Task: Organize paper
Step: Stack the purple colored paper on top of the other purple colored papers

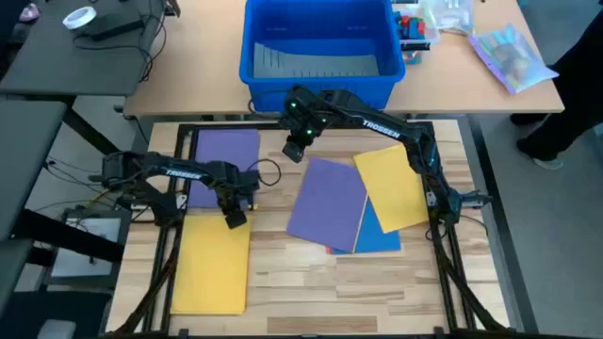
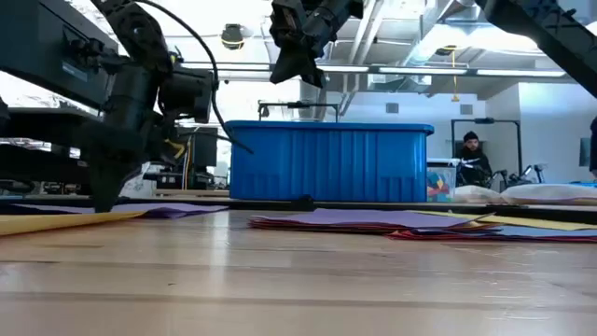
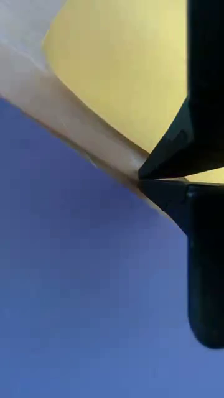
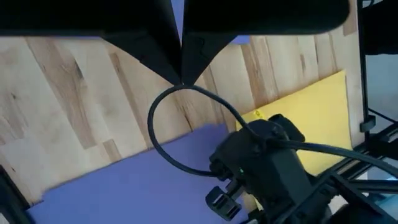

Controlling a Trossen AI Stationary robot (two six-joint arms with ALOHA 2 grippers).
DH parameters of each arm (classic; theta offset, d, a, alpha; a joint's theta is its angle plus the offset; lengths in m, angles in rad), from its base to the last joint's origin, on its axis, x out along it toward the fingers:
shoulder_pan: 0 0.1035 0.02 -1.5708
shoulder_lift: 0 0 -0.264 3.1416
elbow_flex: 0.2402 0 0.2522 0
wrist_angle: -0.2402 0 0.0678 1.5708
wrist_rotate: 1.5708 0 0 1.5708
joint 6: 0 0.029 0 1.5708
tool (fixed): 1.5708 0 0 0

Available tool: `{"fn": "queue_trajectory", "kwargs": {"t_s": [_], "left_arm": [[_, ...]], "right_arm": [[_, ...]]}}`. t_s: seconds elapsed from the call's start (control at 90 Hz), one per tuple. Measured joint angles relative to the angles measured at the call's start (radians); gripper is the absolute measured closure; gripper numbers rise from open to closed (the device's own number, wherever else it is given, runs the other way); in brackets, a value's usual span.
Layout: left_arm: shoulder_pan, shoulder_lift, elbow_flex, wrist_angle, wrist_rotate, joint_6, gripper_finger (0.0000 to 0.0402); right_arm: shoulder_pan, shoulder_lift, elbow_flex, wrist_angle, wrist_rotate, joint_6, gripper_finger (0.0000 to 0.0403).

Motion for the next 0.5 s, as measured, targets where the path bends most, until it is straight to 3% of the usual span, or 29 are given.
{"fn": "queue_trajectory", "kwargs": {"t_s": [0.322, 0.5], "left_arm": [[0.008, -0.012, -0.003, 0.000, -0.091, -0.041, 0.0402], [0.011, -0.063, -0.007, 0.021, -0.198, -0.081, 0.0402]], "right_arm": [[-0.003, 0.000, 0.000, 0.000, 0.001, -0.005, 0.0403], [-0.007, 0.001, 0.000, 0.000, 0.002, -0.008, 0.0403]]}}
